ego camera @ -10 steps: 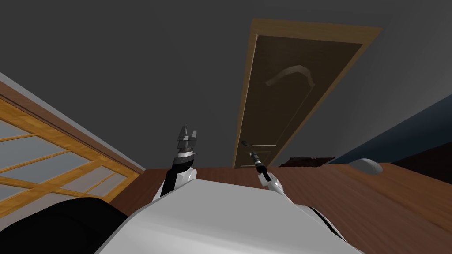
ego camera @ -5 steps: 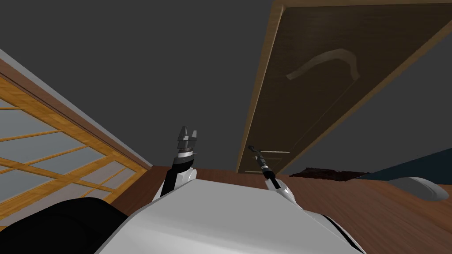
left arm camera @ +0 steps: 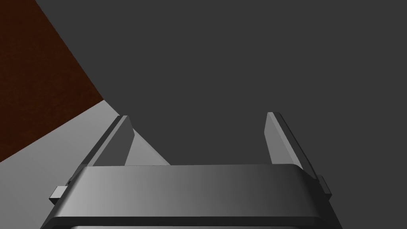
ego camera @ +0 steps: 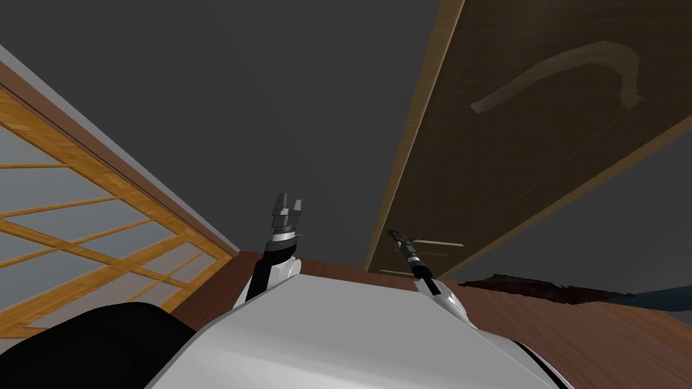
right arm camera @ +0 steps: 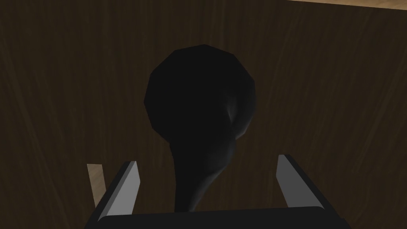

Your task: Pull the door open

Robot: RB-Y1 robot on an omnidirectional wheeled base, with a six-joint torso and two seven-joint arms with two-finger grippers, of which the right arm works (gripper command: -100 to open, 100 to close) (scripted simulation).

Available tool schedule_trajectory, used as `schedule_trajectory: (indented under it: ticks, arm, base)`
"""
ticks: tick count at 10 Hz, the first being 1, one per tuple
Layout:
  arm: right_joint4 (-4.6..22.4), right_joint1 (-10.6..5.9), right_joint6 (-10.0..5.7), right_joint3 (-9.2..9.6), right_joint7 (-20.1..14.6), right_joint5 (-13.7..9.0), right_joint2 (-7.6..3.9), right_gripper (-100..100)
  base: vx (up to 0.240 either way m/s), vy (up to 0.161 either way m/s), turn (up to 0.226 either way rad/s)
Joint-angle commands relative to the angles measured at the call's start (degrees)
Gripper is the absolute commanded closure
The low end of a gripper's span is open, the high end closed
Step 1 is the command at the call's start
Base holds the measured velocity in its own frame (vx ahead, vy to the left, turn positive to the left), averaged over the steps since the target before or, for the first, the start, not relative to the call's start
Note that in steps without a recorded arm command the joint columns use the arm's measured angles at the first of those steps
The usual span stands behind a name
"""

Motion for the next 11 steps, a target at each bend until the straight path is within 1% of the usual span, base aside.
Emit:
schedule_trajectory:
  ticks: [1,2,3,8,9,10,11]
  arm:
    - [-2.04,1.40,0.60,-0.18,-0.56,-0.16,-0.38,-100]
    - [-0.90,0.74,-0.05,-0.15,-0.31,-0.13,-0.30,-100]
    - [-0.90,0.74,-0.05,-0.15,-0.31,-0.13,-0.30,100]
    - [-0.90,0.74,-0.05,-0.15,-0.31,-0.13,-0.30,100]
    - [-0.98,1.43,-1.06,0.25,-1.39,0.52,-0.88,100]
    - [-1.02,1.64,-1.41,0.37,-1.71,0.72,-1.07,100]
    - [-1.12,2.12,-2.20,0.65,-2.45,1.19,-1.53,100]
  base:
    - [0.133,0.010,0.037]
    - [0.047,0.005,-0.001]
    - [0.000,0.000,0.000]
    - [-0.008,-0.002,0.001]
    - [-0.082,-0.027,0.103]
    - [-0.151,-0.057,0.100]
    - [-0.186,-0.095,0.101]
